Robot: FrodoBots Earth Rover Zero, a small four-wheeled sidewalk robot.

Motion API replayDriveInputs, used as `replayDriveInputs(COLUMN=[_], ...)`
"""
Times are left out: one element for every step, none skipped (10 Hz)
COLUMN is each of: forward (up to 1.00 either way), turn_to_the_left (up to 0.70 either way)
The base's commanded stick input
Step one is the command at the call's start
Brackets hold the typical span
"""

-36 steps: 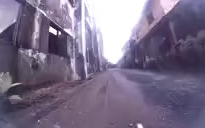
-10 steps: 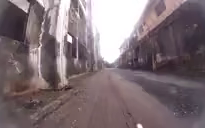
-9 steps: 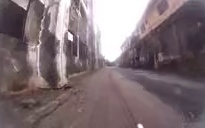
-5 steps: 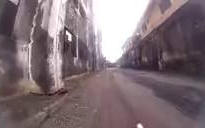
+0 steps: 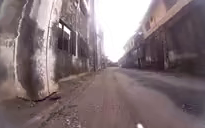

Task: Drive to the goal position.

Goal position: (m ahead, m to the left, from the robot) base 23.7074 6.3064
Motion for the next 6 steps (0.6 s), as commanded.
replayDriveInputs(forward=[1.00, 1.00, 1.00, 1.00, 1.00, 1.00], turn_to_the_left=[0.01, 0.01, -0.21, -0.39, -0.39, -0.34])
